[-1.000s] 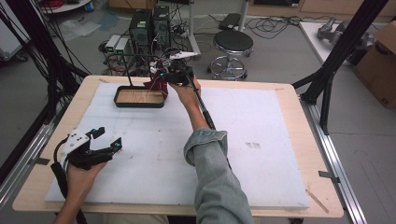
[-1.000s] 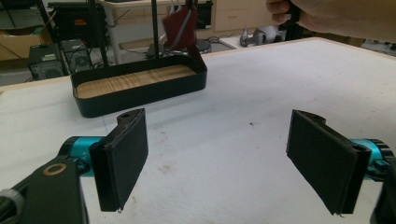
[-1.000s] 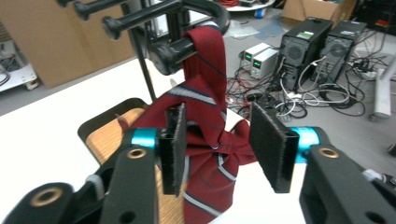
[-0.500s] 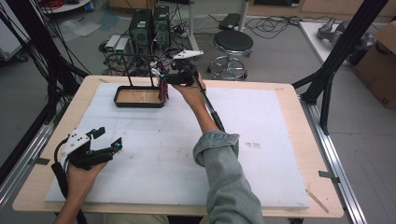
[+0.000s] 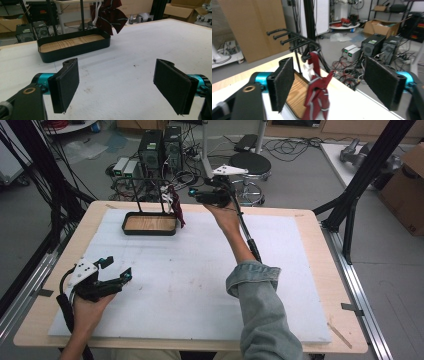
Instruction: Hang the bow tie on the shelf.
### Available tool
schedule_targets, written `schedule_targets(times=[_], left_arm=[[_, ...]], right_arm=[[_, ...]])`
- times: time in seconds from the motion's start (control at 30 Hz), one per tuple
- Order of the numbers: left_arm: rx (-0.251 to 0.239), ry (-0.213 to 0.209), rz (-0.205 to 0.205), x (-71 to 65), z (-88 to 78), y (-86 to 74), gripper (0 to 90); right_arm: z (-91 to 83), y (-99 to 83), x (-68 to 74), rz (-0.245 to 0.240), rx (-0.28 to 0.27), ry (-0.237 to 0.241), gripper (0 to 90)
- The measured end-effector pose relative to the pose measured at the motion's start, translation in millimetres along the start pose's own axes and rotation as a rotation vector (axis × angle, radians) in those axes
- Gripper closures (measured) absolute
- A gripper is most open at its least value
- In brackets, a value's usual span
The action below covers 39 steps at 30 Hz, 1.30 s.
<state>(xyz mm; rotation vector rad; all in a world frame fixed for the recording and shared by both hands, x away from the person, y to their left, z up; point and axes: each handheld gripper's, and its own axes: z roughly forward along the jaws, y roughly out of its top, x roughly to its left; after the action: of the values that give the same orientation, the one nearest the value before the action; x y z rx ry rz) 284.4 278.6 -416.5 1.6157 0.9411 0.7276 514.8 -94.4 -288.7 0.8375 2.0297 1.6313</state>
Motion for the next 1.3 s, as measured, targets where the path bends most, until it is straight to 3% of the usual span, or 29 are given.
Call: schedule_targets(times=[0.67, 0.97, 1.13, 1.2, 1.3], left_arm=[[-0.005, 0.008, 0.002, 0.9, 1.5, 0.1, 20.9], [0.003, 0.013, 0.004, 0.9, 1.6, -1.1, 20.9], [0.012, 0.019, 0.006, 1.4, 1.9, -2.0, 20.9], [0.010, 0.020, 0.001, 1.7, 2.0, -2.6, 20.9], [0.012, 0.025, 0.004, 2.4, 1.5, -3.1, 20.9]], right_arm=[[-108.7, -4.7, -33.3, 0.028, -0.103, -0.153, 15.4], [-158.1, -24.5, -45.9, 0.053, -0.131, -0.208, 13.4], [-185.5, -39.5, -52.7, 0.100, -0.138, -0.255, 11.8], [-196.7, -46.4, -52.5, 0.104, -0.172, -0.277, 11.8], [-211.8, -55.4, -52.9, 0.115, -0.170, -0.281, 11.8]])
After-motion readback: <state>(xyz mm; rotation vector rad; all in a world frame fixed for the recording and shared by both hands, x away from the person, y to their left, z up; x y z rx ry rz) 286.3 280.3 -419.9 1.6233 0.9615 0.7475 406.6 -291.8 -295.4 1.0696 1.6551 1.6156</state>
